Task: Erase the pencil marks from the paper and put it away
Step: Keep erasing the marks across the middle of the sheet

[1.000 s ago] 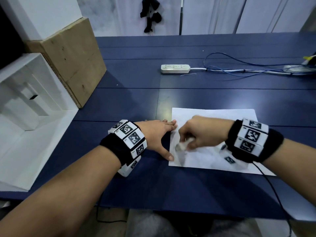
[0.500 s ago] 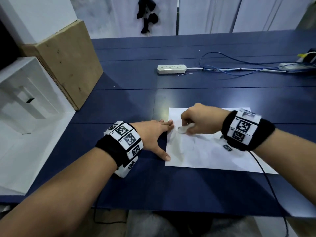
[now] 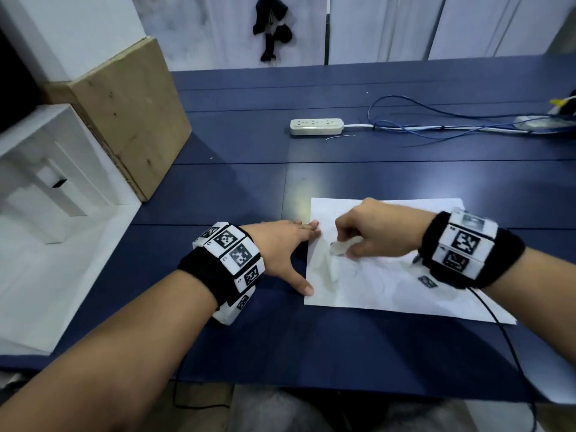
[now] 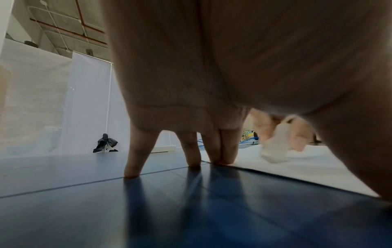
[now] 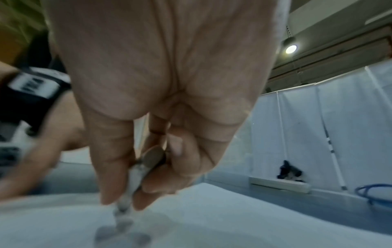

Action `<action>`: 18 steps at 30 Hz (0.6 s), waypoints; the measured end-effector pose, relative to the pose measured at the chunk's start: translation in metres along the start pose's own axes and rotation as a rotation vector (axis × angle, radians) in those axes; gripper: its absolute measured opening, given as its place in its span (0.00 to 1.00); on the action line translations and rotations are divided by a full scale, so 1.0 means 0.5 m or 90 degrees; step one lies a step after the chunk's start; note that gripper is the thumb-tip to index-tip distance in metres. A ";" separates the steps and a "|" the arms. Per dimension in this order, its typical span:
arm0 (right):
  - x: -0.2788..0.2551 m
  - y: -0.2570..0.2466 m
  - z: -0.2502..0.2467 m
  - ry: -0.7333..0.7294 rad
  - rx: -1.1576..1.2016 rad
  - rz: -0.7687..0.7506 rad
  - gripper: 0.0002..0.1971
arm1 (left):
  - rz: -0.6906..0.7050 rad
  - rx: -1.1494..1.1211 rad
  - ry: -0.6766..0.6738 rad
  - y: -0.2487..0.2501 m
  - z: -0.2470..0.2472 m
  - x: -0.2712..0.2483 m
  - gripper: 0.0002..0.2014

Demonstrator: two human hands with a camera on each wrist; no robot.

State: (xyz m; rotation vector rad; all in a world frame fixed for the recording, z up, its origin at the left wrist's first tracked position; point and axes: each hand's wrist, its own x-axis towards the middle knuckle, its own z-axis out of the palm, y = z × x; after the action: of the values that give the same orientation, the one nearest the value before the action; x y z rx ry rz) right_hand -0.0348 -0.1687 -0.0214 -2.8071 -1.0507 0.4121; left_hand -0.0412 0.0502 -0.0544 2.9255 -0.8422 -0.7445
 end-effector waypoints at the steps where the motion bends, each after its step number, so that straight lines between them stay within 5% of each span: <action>1: -0.014 -0.015 0.007 -0.030 0.007 -0.033 0.09 | 0.000 -0.002 -0.002 -0.001 0.001 0.001 0.64; 5: -0.024 -0.040 0.014 -0.116 0.032 -0.078 0.09 | 0.005 0.005 -0.012 0.005 -0.002 -0.001 0.63; 10: 0.022 0.017 -0.006 0.008 -0.011 0.038 0.10 | 0.006 0.021 -0.010 0.016 -0.011 -0.009 0.61; 16: -0.037 -0.049 0.025 -0.123 0.051 -0.078 0.09 | 0.005 0.004 -0.013 0.015 -0.008 -0.007 0.62; 18: -0.019 -0.039 0.018 -0.094 0.024 -0.061 0.11 | 0.006 0.008 -0.015 0.017 -0.009 -0.008 0.61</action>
State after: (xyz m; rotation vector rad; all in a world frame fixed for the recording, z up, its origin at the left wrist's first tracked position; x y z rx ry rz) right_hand -0.0566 -0.1602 -0.0242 -2.7150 -1.1867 0.6288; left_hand -0.0465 0.0443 -0.0474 2.9270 -0.8641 -0.7776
